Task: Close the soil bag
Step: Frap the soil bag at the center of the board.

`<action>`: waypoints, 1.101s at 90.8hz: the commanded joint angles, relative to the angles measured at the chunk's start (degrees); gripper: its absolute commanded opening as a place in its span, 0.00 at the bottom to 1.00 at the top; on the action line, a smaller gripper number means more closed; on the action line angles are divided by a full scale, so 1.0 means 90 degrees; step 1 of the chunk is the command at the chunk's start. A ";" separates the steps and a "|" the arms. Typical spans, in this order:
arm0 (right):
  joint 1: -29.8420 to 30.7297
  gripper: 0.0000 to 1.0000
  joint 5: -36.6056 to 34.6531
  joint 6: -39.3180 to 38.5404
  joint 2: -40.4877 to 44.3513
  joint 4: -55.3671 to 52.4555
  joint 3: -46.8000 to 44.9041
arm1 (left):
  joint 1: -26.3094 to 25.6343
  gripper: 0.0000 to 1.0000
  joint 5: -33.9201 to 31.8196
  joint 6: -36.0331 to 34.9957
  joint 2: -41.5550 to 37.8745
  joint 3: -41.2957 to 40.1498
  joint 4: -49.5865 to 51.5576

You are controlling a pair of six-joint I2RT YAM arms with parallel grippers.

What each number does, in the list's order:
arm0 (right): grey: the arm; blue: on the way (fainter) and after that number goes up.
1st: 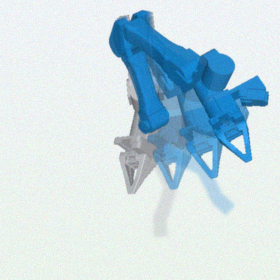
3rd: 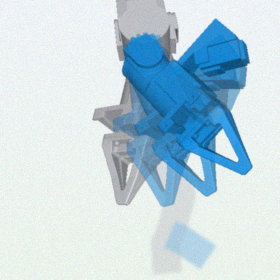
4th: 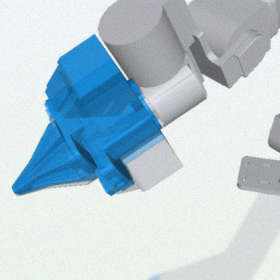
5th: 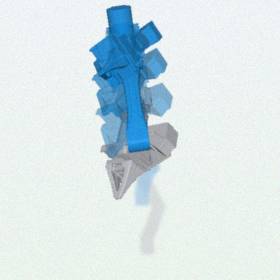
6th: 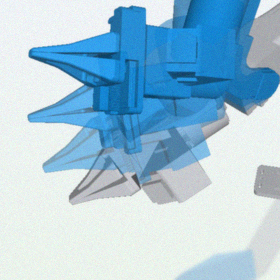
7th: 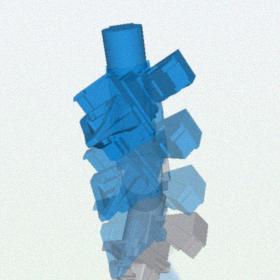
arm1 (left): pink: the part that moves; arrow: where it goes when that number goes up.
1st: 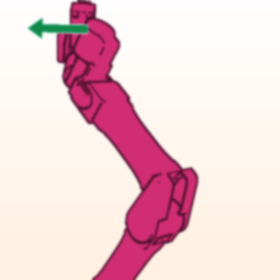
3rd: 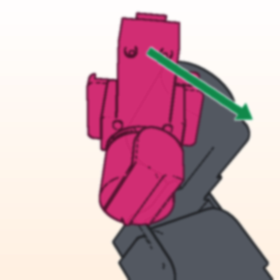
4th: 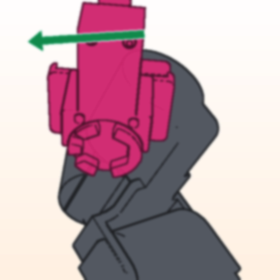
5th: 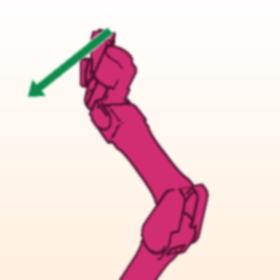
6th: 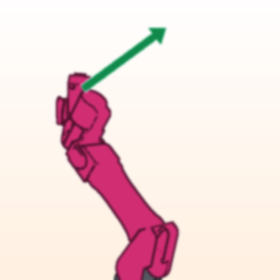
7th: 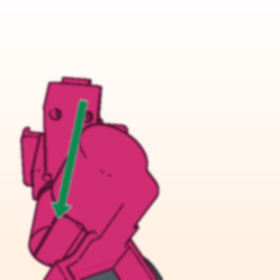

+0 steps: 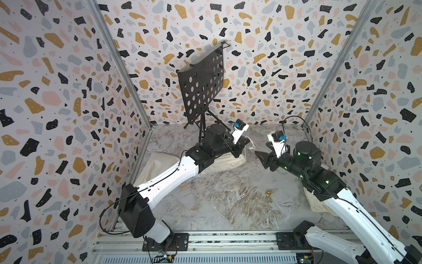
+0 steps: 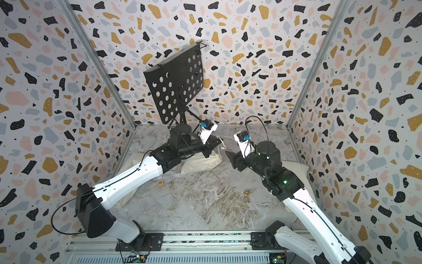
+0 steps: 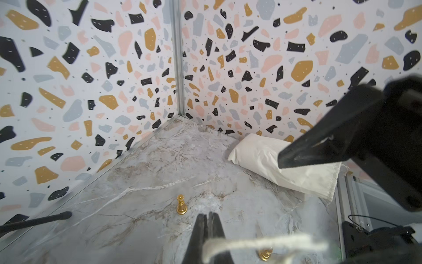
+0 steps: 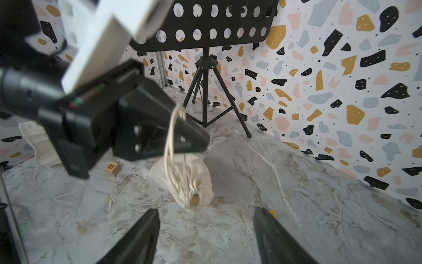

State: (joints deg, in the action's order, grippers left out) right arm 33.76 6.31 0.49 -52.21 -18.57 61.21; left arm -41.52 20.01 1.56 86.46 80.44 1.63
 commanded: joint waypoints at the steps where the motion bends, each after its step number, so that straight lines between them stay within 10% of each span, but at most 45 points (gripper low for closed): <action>1: -0.0013 0.80 0.0354 -0.0151 0.0111 0.0966 -0.0559 | 0.0105 0.00 -0.0211 0.0275 -0.0381 0.0479 0.0292; 38: 0.0024 0.80 0.2180 0.0737 -0.1604 0.4051 -0.0827 | 0.0143 0.00 -0.0711 0.0210 -0.0906 0.0659 0.0698; 74: 0.0315 0.64 0.2229 0.0950 -0.2869 0.5125 -0.0164 | 0.0140 0.00 -0.0775 0.0335 -0.0962 0.0788 0.0770; 100: 0.0421 0.15 0.1504 0.0790 -0.3534 0.5340 -0.0310 | 0.0150 0.00 -0.0652 0.0362 -0.1119 0.1113 0.1066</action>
State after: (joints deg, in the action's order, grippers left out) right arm 37.26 23.46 8.95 -82.65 27.53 59.48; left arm -39.86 12.29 4.14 79.40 86.08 13.54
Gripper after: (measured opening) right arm 0.217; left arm 0.045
